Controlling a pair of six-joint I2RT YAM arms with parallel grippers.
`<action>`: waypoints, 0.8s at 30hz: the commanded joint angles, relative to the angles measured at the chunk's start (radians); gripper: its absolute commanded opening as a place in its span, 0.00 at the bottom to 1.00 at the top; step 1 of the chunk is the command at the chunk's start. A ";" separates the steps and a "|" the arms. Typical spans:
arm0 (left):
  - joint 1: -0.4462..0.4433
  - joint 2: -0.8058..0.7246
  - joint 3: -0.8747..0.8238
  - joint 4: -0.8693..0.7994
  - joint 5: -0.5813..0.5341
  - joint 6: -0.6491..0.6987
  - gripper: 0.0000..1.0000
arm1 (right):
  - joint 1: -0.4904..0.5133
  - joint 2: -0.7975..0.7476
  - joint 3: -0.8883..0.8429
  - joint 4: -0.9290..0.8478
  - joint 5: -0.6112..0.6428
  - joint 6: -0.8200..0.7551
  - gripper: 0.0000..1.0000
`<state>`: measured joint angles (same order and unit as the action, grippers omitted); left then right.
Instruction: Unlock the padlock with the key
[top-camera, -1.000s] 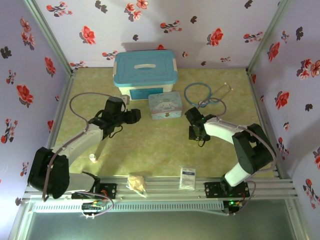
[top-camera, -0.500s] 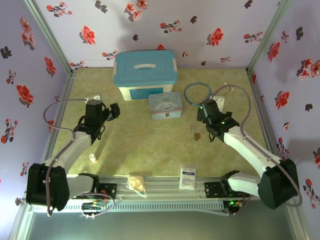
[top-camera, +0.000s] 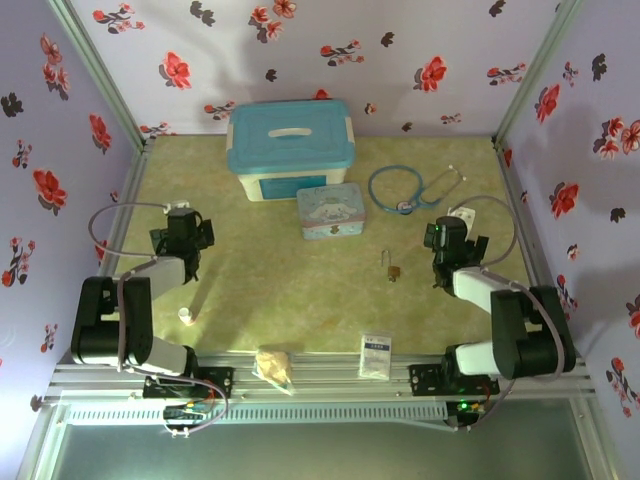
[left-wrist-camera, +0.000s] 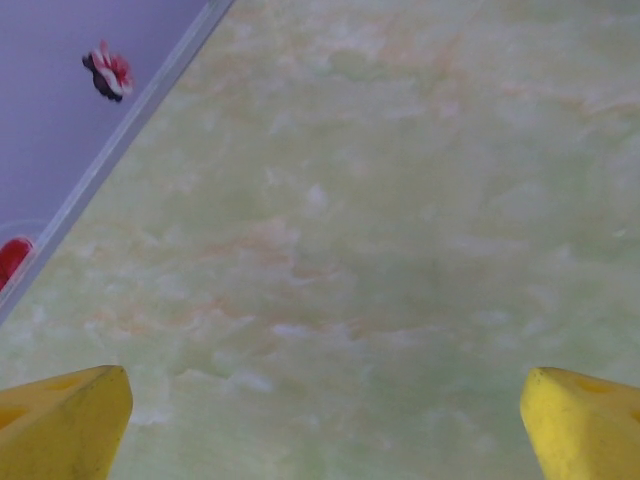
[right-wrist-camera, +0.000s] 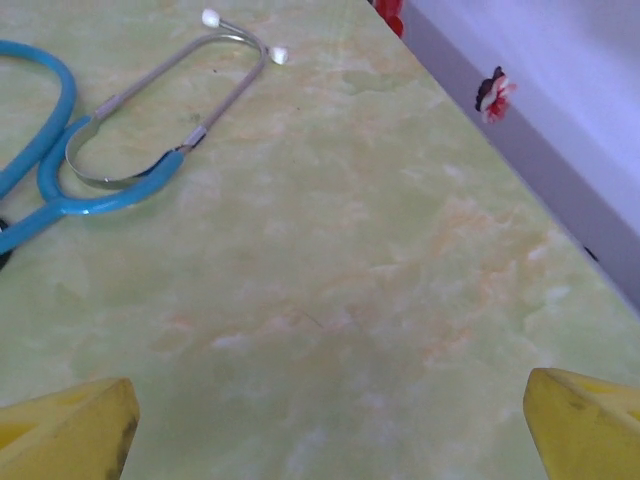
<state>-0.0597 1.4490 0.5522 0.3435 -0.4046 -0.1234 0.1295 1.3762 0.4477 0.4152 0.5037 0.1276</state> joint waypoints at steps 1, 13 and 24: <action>0.042 -0.006 -0.048 0.246 0.081 0.044 1.00 | -0.008 0.030 -0.020 0.246 -0.048 -0.041 0.99; 0.080 0.075 -0.189 0.568 0.296 0.070 1.00 | -0.098 0.167 -0.048 0.431 -0.251 -0.024 0.99; 0.063 0.096 -0.169 0.563 0.249 0.079 1.00 | -0.099 0.186 -0.067 0.494 -0.246 -0.032 0.99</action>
<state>0.0143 1.5391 0.3672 0.8593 -0.1379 -0.0708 0.0360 1.5543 0.3897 0.8612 0.2661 0.1040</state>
